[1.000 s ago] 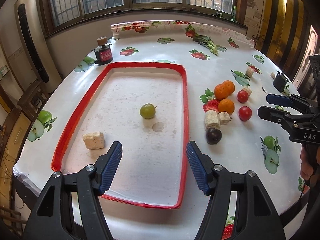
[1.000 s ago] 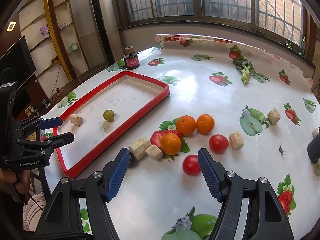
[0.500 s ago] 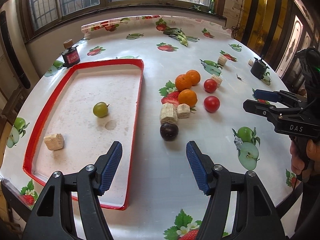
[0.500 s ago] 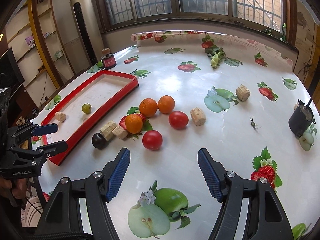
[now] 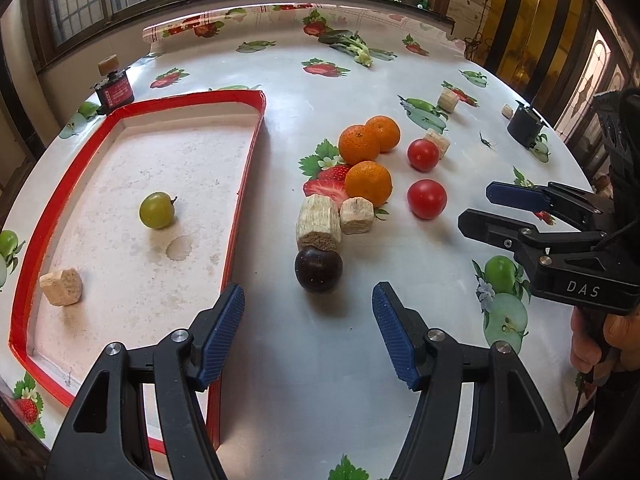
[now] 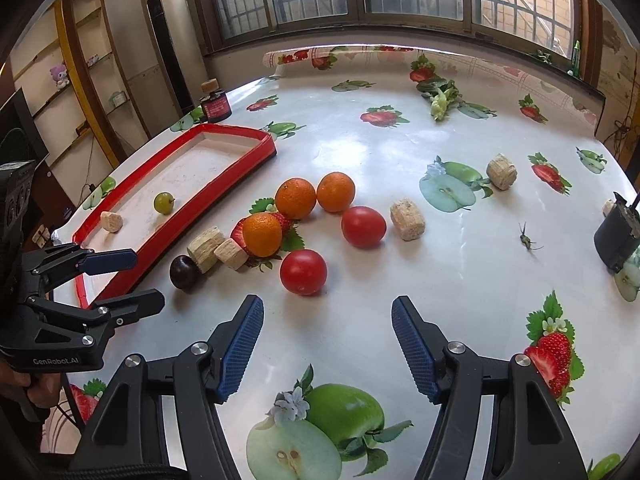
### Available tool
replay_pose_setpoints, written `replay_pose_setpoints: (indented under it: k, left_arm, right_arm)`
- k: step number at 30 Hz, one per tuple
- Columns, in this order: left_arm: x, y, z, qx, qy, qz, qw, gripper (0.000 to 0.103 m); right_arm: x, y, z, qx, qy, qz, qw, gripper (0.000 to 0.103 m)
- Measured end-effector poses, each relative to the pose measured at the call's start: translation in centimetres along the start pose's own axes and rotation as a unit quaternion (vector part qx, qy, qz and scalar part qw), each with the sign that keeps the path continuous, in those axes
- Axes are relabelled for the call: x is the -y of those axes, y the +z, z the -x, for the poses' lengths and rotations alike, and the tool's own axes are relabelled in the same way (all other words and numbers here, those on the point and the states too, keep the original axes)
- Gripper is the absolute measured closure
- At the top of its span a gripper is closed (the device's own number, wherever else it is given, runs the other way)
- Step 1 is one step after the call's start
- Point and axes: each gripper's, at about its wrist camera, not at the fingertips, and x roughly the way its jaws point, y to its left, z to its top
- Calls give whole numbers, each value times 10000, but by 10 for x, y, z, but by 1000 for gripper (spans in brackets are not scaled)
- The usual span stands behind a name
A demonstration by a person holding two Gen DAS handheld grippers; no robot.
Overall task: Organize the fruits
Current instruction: 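Grasp the dark plum with left tool while right tool grasps a red tomato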
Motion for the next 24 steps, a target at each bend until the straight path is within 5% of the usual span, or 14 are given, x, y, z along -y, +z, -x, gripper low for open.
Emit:
replay_pose_setpoints:
  k: [9,13,16,24]
  left_arm:
    - [4,12,-12,-21,17,-136,9999,39]
    - [5,10,-25,-293,-133,-161,9994,75]
    - [3,9,-23,-231,-178,-126,9995,80]
    - [5,7,-6,-9,-315,-130,9994,81]
  right_arm:
    - [-5,13,-34,-178,79,9,9998,43]
    - [-7,15,-47,-301,102,17,9995,60]
    - [-5,15,-45,-244,132,5,9996,70]
    - [0,8,-26,-124,118,-130,9998,70]
